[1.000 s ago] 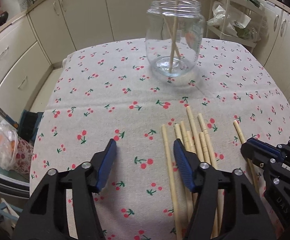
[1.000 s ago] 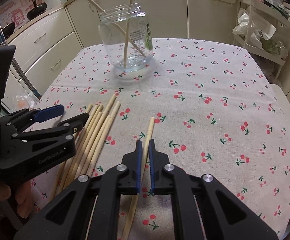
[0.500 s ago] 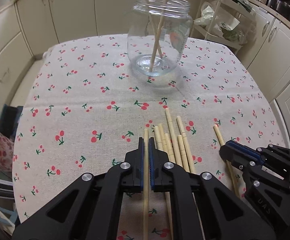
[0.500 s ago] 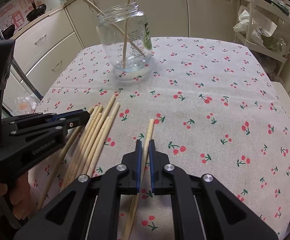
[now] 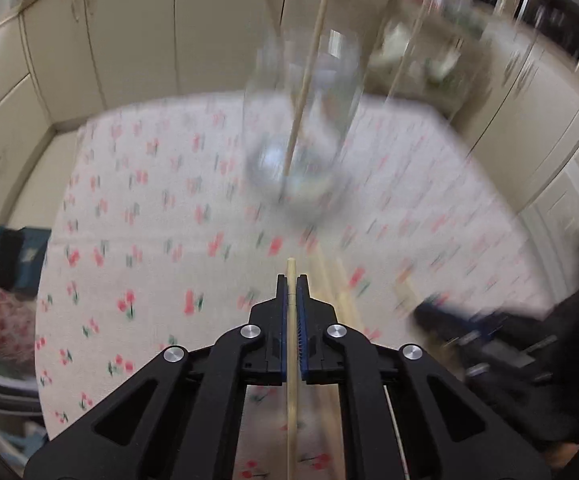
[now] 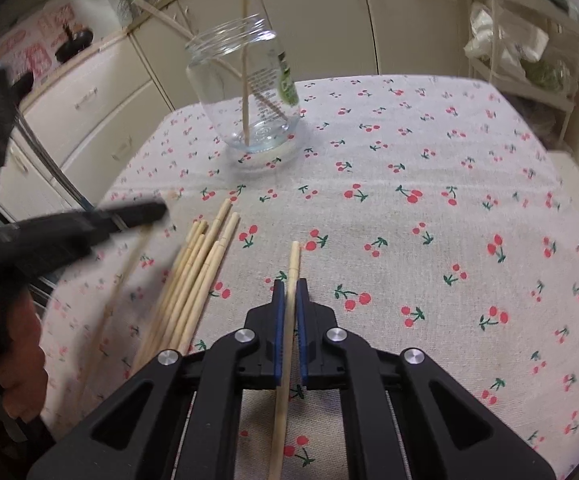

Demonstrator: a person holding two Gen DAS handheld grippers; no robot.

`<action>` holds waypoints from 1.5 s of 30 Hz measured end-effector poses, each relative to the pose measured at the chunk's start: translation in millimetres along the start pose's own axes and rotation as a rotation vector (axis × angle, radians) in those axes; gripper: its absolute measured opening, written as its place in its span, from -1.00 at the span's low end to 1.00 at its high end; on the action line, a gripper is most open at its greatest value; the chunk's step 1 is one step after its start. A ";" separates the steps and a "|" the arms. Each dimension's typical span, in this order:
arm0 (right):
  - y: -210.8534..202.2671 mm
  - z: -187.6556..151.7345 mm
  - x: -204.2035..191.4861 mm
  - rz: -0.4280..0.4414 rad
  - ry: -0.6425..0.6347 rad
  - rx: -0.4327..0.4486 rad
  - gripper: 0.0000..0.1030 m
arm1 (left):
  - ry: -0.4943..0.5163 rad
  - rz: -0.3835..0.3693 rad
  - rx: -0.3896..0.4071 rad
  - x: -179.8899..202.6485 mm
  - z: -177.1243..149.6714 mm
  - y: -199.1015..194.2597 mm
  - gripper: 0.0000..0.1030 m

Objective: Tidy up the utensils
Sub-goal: 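Drop the left tool's stick into the jar while the right tool carries its stick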

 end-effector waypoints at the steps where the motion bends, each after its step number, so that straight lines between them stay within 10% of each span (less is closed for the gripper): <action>1: 0.0 0.4 2.0 0.022 0.018 0.001 -0.87 | -0.010 -0.023 0.057 1.1 9.9 -13.0 -0.92; 10: -0.2 2.3 6.4 0.077 0.076 0.007 -0.89 | -0.121 -0.124 0.573 6.4 115.8 -111.7 -0.92; 25: -15.7 9.9 13.3 0.201 0.162 0.091 -0.89 | -0.250 0.050 0.936 2.8 217.1 -127.6 -0.92; 45: -101.6 62.2 27.7 0.281 0.217 0.440 -0.89 | -0.124 0.155 0.906 17.9 190.8 -54.8 -0.92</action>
Point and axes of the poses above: each gripper's, at about its wrist camera, not at the fingertips, and y roughly the way its jaws point, x to its right, z to its top, the point moved 7 cm from there along y, roughly the way its jaws point, and after that the axes turned 5 degrees about -x, right-handed, at the moved point
